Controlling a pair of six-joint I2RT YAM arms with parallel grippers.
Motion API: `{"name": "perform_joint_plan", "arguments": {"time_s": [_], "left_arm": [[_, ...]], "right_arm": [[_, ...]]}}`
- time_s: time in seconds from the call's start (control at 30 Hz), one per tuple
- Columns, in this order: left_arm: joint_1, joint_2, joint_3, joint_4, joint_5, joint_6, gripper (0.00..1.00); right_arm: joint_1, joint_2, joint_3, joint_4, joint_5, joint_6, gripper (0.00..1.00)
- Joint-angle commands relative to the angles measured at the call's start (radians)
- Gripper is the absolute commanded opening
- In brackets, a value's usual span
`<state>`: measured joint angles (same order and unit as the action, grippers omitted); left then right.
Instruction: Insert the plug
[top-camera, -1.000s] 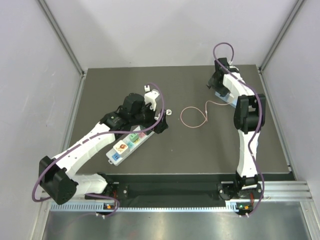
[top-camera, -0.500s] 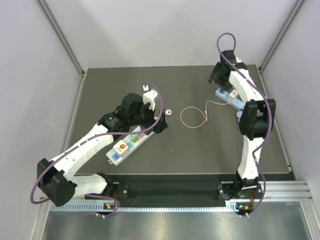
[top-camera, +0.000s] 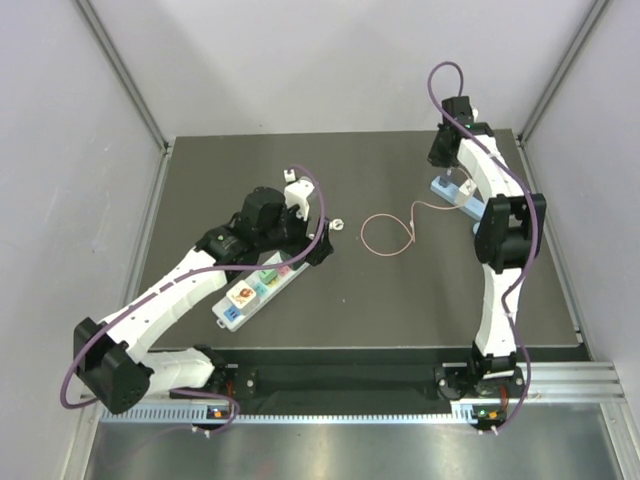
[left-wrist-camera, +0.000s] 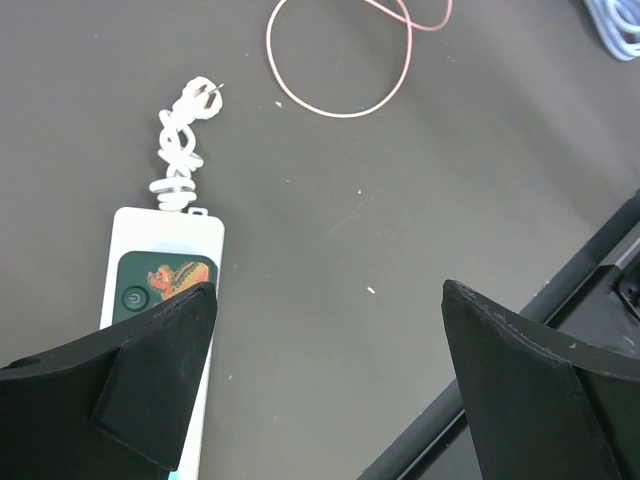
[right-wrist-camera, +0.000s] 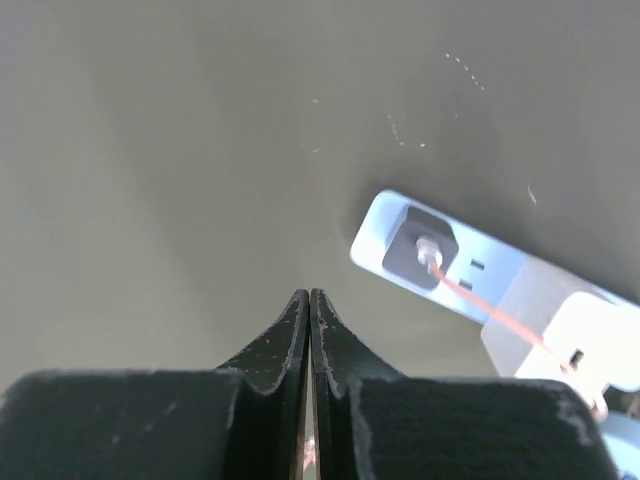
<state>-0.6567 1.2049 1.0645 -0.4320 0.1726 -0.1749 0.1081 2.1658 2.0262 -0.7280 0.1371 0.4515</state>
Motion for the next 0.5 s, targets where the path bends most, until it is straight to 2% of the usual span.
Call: {"name": "perform_joint_plan", "arguments": {"time_s": [0.0, 0.2, 0.47], "left_arm": [[-0.003, 0.016, 0.005, 0.044, -0.027, 0.02, 0.99], [-0.003, 0.038, -0.003, 0.047, -0.044, 0.025, 0.98], [-0.003, 0.077, 0.017, 0.05, -0.015, 0.018, 0.98]], "right_arm": [[-0.013, 0.067, 0.069, 0.018, 0.047, -0.043, 0.0], [-0.027, 0.137, 0.066, 0.036, 0.148, -0.086, 0.0], [-0.038, 0.137, 0.02, 0.111, 0.029, -0.123, 0.0]]}}
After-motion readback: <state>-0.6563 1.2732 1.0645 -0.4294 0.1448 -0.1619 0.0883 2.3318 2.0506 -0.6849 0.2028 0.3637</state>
